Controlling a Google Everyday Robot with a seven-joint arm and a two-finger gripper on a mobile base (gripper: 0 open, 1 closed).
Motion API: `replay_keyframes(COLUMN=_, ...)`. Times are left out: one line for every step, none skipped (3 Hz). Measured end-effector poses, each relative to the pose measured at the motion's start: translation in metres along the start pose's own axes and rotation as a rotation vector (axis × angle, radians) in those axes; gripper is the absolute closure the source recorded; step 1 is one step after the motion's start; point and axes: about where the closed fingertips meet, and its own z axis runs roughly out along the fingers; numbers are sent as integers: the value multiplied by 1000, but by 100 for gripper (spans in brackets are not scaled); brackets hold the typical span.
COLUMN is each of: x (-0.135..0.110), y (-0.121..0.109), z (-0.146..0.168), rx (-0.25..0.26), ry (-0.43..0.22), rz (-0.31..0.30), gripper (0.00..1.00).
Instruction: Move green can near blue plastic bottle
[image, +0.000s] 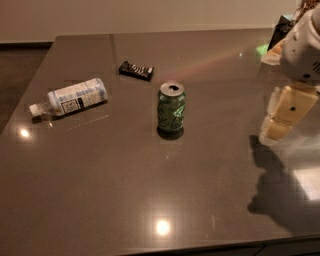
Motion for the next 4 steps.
replay_keyframes(x=-35, y=-14, z=29, rx=-13, ry=-57, rz=-23, gripper=0)
replay_keyframes(x=-61, y=-20, z=51, rx=-26, ry=-85, rz=-31, gripper=0)
replay_keyframes(x=-86, y=-21, z=75, rx=-47, ry=-117, rz=-44, gripper=0)
replay_keyframes(x=-107, y=-25, z=94, rx=-64, ry=-146, rz=-49, gripper=0)
